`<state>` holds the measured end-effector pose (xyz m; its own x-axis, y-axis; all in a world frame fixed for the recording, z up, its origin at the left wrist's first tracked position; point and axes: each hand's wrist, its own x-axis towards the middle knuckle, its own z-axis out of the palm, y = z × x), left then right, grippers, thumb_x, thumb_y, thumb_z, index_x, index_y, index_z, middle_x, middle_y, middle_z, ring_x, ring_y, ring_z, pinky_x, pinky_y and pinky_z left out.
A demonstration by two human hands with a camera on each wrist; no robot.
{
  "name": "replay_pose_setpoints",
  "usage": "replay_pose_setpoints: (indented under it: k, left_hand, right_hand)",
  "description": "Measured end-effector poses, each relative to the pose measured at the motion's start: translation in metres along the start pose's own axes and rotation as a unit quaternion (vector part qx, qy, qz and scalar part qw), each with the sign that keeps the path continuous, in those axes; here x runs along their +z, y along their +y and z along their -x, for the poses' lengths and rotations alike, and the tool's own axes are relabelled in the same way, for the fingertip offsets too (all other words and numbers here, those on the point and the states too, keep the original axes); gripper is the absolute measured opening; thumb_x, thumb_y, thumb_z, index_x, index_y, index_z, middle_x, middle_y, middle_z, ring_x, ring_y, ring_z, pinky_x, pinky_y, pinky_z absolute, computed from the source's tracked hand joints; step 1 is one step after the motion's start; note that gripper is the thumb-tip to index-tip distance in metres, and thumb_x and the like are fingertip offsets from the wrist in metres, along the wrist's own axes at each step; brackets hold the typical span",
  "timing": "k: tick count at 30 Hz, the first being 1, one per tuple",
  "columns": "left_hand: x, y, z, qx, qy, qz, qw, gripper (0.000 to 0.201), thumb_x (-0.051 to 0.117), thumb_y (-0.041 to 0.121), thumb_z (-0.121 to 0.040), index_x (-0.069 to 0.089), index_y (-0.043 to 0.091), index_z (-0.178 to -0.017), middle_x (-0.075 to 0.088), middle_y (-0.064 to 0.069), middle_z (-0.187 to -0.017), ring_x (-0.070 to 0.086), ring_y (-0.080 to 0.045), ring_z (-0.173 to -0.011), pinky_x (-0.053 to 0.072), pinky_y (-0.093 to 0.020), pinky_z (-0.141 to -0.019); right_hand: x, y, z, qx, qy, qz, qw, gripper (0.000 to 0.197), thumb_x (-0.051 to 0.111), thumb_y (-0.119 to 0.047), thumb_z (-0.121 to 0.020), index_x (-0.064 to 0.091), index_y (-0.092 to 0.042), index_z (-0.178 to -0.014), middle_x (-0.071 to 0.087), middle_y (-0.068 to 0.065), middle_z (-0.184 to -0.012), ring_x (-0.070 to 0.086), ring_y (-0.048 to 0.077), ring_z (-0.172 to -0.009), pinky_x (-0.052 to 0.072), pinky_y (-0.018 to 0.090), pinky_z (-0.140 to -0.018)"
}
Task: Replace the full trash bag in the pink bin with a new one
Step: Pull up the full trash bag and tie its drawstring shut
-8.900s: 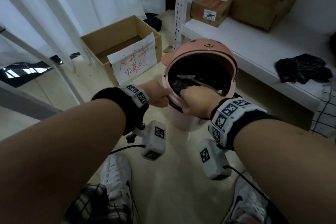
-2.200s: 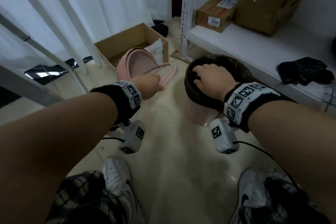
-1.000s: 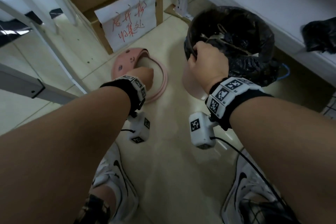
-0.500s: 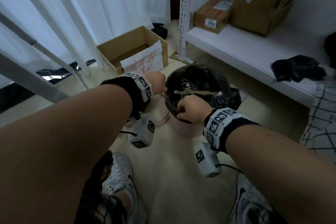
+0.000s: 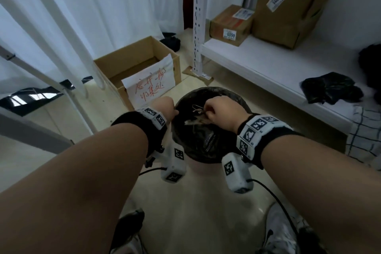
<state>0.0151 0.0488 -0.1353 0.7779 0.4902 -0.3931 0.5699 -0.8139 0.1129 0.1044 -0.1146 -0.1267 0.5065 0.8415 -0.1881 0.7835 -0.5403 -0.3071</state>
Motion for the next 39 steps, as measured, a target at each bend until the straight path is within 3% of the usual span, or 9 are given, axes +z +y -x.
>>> replay_pose_setpoints:
  k: [3,7,15,18,20,23,26,31,39]
  left_hand:
    - [-0.002,0.001,-0.004,0.012,0.010,-0.020,1.000,0.036,0.046,0.026,-0.098,0.050,0.002,-0.071,0.056,-0.014,-0.079,0.061,-0.032,-0.087,0.047,-0.037,-0.076]
    - [-0.008,0.003,-0.004,0.049,0.007,-0.059,0.997,0.032,0.038,0.023,-0.101,0.056,-0.003,-0.106,0.060,-0.021,-0.111,0.057,-0.034,-0.106,0.045,-0.038,-0.086]
    - [-0.003,-0.009,0.002,0.171,0.046,0.005,0.984,0.030,0.036,0.029,-0.101,0.053,0.004,-0.099,0.057,-0.013,-0.094,0.055,-0.029,-0.088,0.039,-0.032,-0.073]
    - [-0.005,-0.015,0.003,0.135,0.042,0.084,0.986,0.023,0.042,0.024,-0.099,0.052,0.005,-0.090,0.049,-0.009,-0.089,0.047,-0.022,-0.083,0.032,-0.028,-0.072]
    - [0.002,-0.022,-0.001,0.081,0.046,0.127,0.987,0.019,0.046,0.025,-0.098,0.052,0.007,-0.094,0.047,-0.012,-0.095,0.047,-0.022,-0.086,0.039,-0.031,-0.076]
    - [0.016,-0.031,-0.006,-0.036,-0.002,0.171,0.985,0.051,0.040,0.045,-0.097,0.054,-0.001,-0.113,0.061,-0.014,-0.108,0.061,-0.031,-0.098,0.051,-0.044,-0.091]
    - [0.023,-0.027,-0.008,-0.078,-0.078,0.314,0.943,0.058,0.037,0.049,-0.097,0.059,-0.004,-0.097,0.067,-0.017,-0.089,0.066,-0.030,-0.078,0.056,-0.038,-0.081]
    - [0.022,-0.029,-0.014,-0.107,-0.125,0.380,0.910,0.046,0.054,0.049,-0.088,0.050,0.006,-0.072,0.047,-0.012,-0.064,0.040,-0.023,-0.053,0.034,-0.032,-0.060]
    - [0.008,-0.032,-0.013,-0.089,0.031,0.393,0.915,0.036,0.064,0.032,-0.086,0.046,0.015,-0.061,0.045,-0.002,-0.060,0.045,-0.018,-0.061,0.033,-0.025,-0.053]
  right_hand:
    - [0.007,0.008,-0.004,0.021,0.004,0.014,1.000,0.026,0.048,-0.019,-0.092,0.060,-0.015,-0.114,0.056,0.010,-0.118,0.047,0.030,-0.115,0.044,0.044,-0.096]
    - [0.008,0.006,-0.012,0.007,0.012,0.014,1.000,0.026,0.048,-0.018,-0.091,0.059,-0.013,-0.114,0.055,0.011,-0.117,0.046,0.031,-0.116,0.043,0.044,-0.096]
    - [0.009,-0.006,-0.021,-0.002,0.038,0.016,0.999,0.031,0.049,-0.019,-0.091,0.055,-0.014,-0.120,0.053,0.010,-0.123,0.045,0.030,-0.118,0.041,0.044,-0.100]
    - [0.009,-0.008,-0.022,0.008,0.033,0.014,0.999,0.035,0.050,-0.020,-0.090,0.051,-0.015,-0.125,0.050,0.010,-0.128,0.042,0.029,-0.122,0.040,0.044,-0.102]
    - [0.010,-0.009,-0.022,0.013,0.028,0.015,0.999,0.037,0.050,-0.020,-0.090,0.049,-0.015,-0.127,0.048,0.010,-0.130,0.040,0.029,-0.123,0.039,0.045,-0.103]
    - [0.012,-0.013,-0.024,0.011,0.020,0.020,1.000,0.039,0.050,-0.019,-0.090,0.048,-0.015,-0.128,0.046,0.010,-0.131,0.040,0.030,-0.123,0.040,0.045,-0.102]
    - [0.016,-0.018,-0.026,-0.002,0.017,0.020,1.000,0.040,0.051,-0.017,-0.089,0.047,-0.015,-0.129,0.046,0.010,-0.130,0.040,0.030,-0.122,0.039,0.044,-0.102]
    - [0.020,-0.024,-0.027,-0.015,0.004,0.016,1.000,0.040,0.051,-0.016,-0.089,0.047,-0.016,-0.128,0.046,0.008,-0.129,0.040,0.028,-0.120,0.040,0.043,-0.101]
    - [0.020,-0.022,-0.024,-0.017,0.005,0.030,0.999,0.041,0.050,-0.017,-0.089,0.047,-0.015,-0.130,0.047,0.009,-0.129,0.041,0.029,-0.120,0.040,0.043,-0.100]
